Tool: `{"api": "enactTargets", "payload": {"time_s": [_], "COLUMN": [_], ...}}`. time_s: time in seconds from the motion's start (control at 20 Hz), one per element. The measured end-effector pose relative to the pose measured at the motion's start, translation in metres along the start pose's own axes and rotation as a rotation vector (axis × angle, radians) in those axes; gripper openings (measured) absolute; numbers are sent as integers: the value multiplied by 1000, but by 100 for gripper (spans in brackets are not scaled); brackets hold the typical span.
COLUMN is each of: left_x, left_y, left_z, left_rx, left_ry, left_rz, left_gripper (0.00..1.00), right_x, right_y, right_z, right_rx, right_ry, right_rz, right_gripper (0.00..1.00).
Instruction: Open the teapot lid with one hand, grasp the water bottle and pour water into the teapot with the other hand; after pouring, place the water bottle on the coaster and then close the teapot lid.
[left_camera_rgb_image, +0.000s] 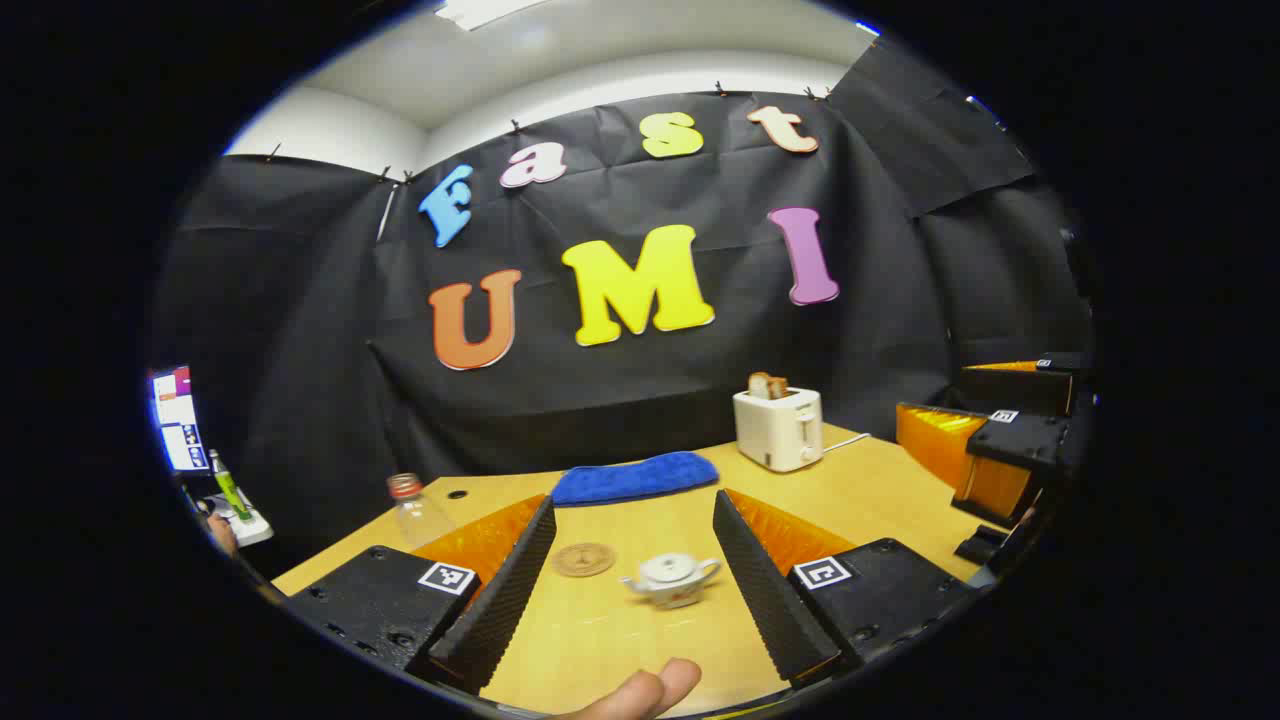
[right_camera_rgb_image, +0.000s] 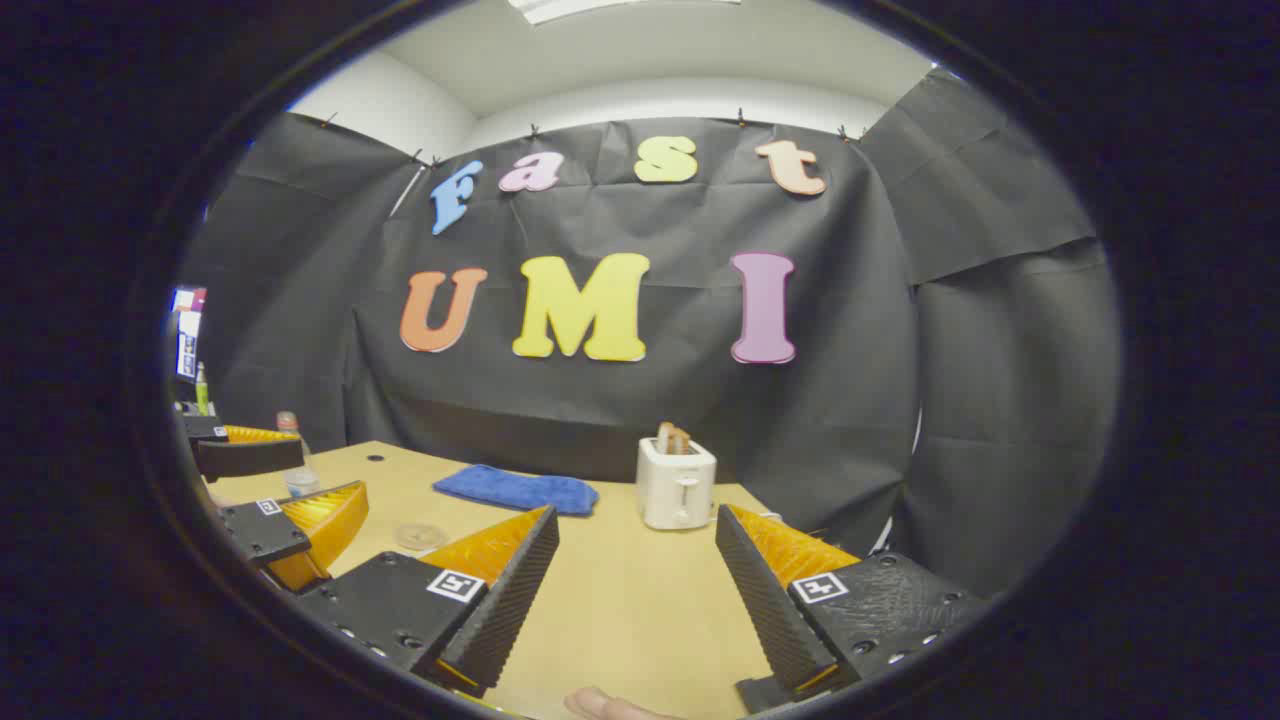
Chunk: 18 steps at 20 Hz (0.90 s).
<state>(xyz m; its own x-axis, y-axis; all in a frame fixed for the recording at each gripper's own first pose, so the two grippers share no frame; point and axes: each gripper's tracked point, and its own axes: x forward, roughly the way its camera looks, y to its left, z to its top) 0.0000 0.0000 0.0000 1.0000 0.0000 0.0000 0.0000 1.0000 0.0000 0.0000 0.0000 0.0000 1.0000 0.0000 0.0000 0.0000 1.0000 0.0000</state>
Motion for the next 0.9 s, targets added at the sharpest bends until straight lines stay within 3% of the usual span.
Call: {"api": "enactTargets", "payload": {"time_s": [0.15, 0.3, 0.45, 0.5, 0.65, 0.7, 0.9], "left_x": [-20, -25, -22, -21, -20, -19, -16], "left_y": [59, 93, 104, 107, 111, 112, 118], "left_z": [-11, -27, -38, -40, -38, -40, -44], "left_rx": [3, 7, -28, -37, -61, -65, -60], "left_ry": [10, 28, 49, 51, 45, 51, 64], "left_rz": [61, 108, 109, 112, 101, 103, 121], "left_gripper": [99, 99, 95, 99, 95, 99, 99], "right_x": [-11, -8, -4, -4, -2, -1, 2], "right_y": [53, 74, 84, 86, 85, 85, 87], "right_z": [-1, -17, -34, -37, -37, -38, -44], "right_rx": [35, -23, -80, -86, -76, -72, -54], "right_ry": [9, 23, 49, 52, 49, 49, 64], "right_rz": [74, 97, 104, 110, 109, 109, 121], "right_gripper": [98, 95, 96, 96, 97, 95, 97]}}
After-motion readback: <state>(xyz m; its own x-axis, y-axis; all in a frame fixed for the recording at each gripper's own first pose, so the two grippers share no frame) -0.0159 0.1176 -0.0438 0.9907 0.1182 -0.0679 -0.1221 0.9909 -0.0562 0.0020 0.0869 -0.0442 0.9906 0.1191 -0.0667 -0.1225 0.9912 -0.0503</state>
